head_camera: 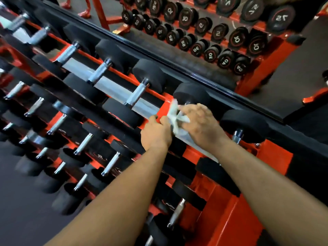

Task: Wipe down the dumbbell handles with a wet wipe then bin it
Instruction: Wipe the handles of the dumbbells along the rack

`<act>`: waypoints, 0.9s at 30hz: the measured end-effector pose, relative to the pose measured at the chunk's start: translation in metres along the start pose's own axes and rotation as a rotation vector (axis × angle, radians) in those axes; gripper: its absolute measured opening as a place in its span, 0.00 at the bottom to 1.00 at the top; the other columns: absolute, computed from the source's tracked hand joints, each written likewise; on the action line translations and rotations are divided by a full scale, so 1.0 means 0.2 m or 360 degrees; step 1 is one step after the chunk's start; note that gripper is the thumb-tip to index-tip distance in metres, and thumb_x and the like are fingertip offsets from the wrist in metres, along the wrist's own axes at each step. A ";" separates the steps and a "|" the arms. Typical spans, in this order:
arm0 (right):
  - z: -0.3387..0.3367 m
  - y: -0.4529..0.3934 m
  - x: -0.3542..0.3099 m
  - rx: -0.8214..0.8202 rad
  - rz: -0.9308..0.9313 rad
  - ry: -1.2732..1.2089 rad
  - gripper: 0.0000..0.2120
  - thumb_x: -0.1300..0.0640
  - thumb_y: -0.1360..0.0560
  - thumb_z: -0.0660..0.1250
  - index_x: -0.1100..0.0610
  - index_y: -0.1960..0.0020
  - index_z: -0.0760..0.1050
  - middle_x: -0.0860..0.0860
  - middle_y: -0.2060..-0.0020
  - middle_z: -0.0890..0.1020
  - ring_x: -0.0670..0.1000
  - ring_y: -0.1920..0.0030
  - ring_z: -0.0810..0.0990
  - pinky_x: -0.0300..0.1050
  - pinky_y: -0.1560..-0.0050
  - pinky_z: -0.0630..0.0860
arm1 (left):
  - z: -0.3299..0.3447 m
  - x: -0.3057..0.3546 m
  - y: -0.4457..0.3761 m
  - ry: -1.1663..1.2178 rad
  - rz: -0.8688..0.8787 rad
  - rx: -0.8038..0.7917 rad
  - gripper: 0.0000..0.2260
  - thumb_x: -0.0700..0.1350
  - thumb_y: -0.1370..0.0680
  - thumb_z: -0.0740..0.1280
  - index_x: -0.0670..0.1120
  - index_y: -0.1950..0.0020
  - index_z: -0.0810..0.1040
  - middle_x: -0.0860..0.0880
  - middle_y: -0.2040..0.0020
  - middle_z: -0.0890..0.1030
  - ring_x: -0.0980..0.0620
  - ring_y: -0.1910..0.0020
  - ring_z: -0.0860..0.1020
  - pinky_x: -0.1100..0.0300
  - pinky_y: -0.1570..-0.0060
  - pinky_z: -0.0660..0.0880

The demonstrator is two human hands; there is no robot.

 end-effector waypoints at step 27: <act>0.25 -0.11 -0.06 -0.0699 -0.0756 -0.0010 0.28 0.62 0.26 0.56 0.64 0.25 0.63 0.58 0.32 0.72 0.59 0.27 0.67 0.65 0.23 0.49 | -0.02 -0.01 -0.02 0.0131 -0.0136 0.0149 0.19 0.56 0.20 0.56 0.54 0.35 0.79 0.49 0.37 0.81 0.45 0.39 0.77 0.54 0.44 0.71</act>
Point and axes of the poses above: each hand's wrist, its own y-axis away from the middle knuckle, its own z-axis out of the palm, x = y × z, the point moved 4 cm from there along -y, towards the middle knuckle
